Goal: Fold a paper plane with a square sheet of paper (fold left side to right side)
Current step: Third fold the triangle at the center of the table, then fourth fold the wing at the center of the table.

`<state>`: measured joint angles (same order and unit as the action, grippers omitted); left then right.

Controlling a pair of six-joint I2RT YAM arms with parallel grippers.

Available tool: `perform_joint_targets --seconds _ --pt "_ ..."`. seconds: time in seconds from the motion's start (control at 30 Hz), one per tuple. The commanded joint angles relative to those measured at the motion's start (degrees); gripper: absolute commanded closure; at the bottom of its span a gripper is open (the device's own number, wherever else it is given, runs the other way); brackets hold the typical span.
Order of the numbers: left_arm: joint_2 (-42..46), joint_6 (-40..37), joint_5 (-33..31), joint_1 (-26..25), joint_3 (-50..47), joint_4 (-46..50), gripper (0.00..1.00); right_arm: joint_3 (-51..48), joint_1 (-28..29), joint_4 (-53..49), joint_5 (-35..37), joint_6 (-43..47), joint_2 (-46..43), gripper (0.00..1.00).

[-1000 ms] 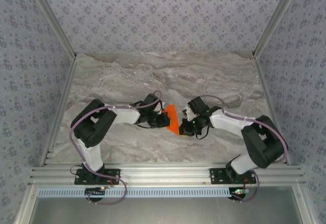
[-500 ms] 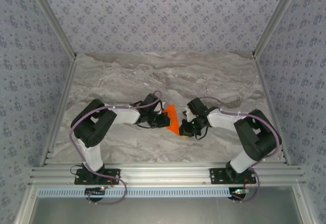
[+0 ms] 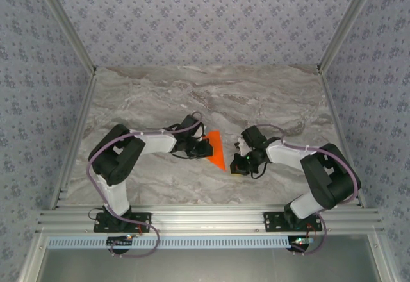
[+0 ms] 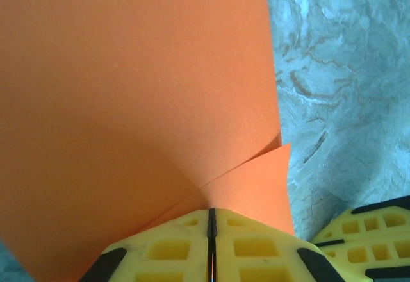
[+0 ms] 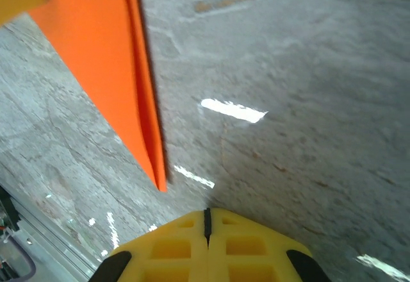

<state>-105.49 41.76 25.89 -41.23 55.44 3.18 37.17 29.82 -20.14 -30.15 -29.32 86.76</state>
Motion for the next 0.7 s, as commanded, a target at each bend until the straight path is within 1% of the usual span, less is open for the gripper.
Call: perform_joint_targets --seconds 0.0,0.13,0.17,0.23,0.3,0.37,0.47,0.53,0.57,0.6,0.67 --pt "5.38 -2.44 -2.29 0.79 3.79 5.96 0.85 -0.02 -0.73 -6.38 2.16 2.74 -0.86 1.00" --pt "11.09 -2.74 -2.50 2.84 3.77 8.02 0.74 1.30 -0.75 -4.50 0.08 3.33 -1.74 1.00" --pt "12.85 -2.74 -2.74 3.62 3.20 8.44 0.70 1.93 -0.73 -4.55 -0.16 3.73 -2.09 0.99" --pt "16.30 -2.73 -3.70 5.06 1.73 9.38 0.62 2.85 -0.73 -4.78 -0.39 4.50 -2.92 0.94" --pt "20.70 -2.87 -5.03 6.71 -0.45 10.71 0.54 3.77 -0.82 -4.92 -0.41 5.13 -4.19 0.88" --pt "24.95 -2.82 -6.49 8.24 -3.27 11.44 0.47 4.56 -0.83 -4.82 -0.69 5.62 -5.56 0.82" --pt "30.87 -0.96 -7.52 10.99 -9.23 10.88 0.39 6.95 -1.40 -7.06 0.49 6.95 -8.04 0.70" --pt "33.13 1.41 -7.14 12.20 -13.60 7.24 0.36 7.83 -2.35 -8.49 2.28 8.48 -10.51 0.62" --pt "33.72 3.01 -6.65 12.43 -16.19 5.23 0.35 7.91 -3.08 -8.51 2.79 8.96 -11.66 0.54" --pt "33.66 4.99 -5.79 12.51 -17.74 2.80 0.34 8.09 -4.06 -8.31 2.42 9.46 -12.11 0.49" --pt "32.49 7.86 -3.13 12.45 -20.61 -2.72 0.34 8.34 -5.34 -7.06 1.16 10.54 -11.66 0.44"
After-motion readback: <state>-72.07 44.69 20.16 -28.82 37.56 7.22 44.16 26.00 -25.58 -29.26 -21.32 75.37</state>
